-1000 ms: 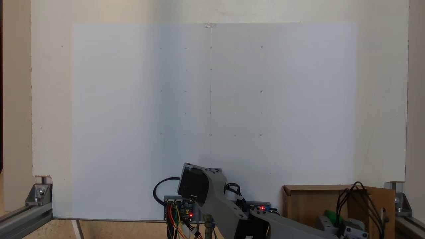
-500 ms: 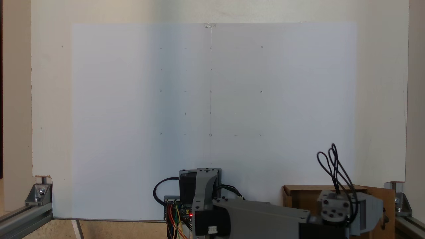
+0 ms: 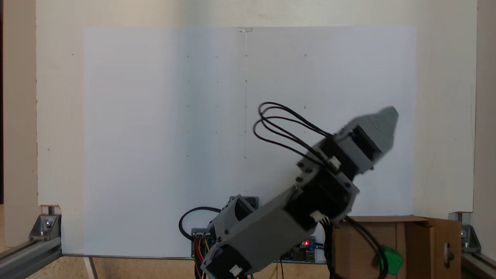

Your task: Grasp a green dice and put it in the bin.

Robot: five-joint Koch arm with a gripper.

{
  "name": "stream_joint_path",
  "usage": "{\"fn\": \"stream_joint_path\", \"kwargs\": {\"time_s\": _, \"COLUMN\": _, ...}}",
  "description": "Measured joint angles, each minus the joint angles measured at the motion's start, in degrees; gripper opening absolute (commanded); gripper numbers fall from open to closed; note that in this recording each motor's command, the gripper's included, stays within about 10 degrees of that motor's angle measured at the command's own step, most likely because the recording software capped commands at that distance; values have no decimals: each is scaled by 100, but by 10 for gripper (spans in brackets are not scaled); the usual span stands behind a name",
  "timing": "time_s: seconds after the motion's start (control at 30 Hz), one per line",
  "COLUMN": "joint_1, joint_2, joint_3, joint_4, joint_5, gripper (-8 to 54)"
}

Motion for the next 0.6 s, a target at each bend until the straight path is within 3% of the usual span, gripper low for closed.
{"fn": "stream_joint_path", "kwargs": {"time_s": 0.43, "joint_1": -3691, "joint_2": -9, "joint_3": 18, "joint_4": -9, "joint_5": 62, "gripper": 437}}
{"fn": "stream_joint_path", "kwargs": {"time_s": 0.6, "joint_1": -3832, "joint_2": 202, "joint_3": 1503, "joint_4": -747, "joint_5": 123, "gripper": 434}}
